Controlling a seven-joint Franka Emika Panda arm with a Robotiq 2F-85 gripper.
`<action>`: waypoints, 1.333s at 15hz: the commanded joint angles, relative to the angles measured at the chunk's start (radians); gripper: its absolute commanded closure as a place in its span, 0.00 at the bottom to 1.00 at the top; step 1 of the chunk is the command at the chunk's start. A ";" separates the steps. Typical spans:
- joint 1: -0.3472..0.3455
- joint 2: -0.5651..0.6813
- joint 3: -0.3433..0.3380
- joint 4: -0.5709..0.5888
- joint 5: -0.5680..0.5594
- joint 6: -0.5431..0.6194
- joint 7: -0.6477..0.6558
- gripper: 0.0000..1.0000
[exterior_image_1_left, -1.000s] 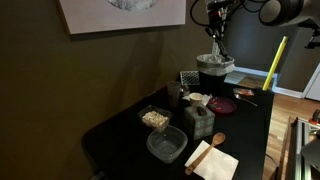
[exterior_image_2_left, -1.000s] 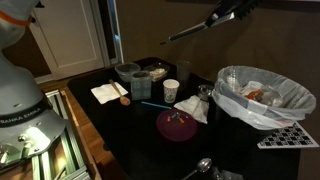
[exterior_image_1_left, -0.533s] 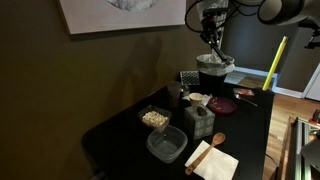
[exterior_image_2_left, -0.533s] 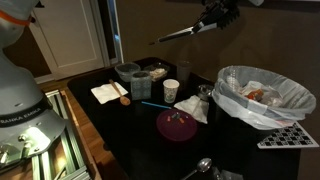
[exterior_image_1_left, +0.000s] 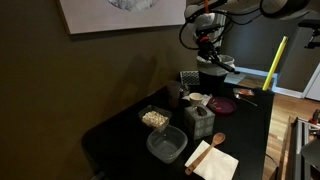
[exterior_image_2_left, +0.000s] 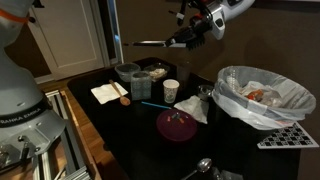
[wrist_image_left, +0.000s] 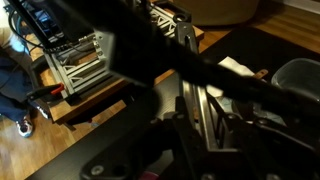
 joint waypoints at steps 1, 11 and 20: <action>0.062 -0.157 -0.096 -0.233 0.083 0.113 0.063 0.94; 0.133 -0.461 -0.207 -0.679 0.086 0.452 0.074 0.94; 0.134 -0.504 -0.209 -0.759 0.055 0.493 0.064 0.94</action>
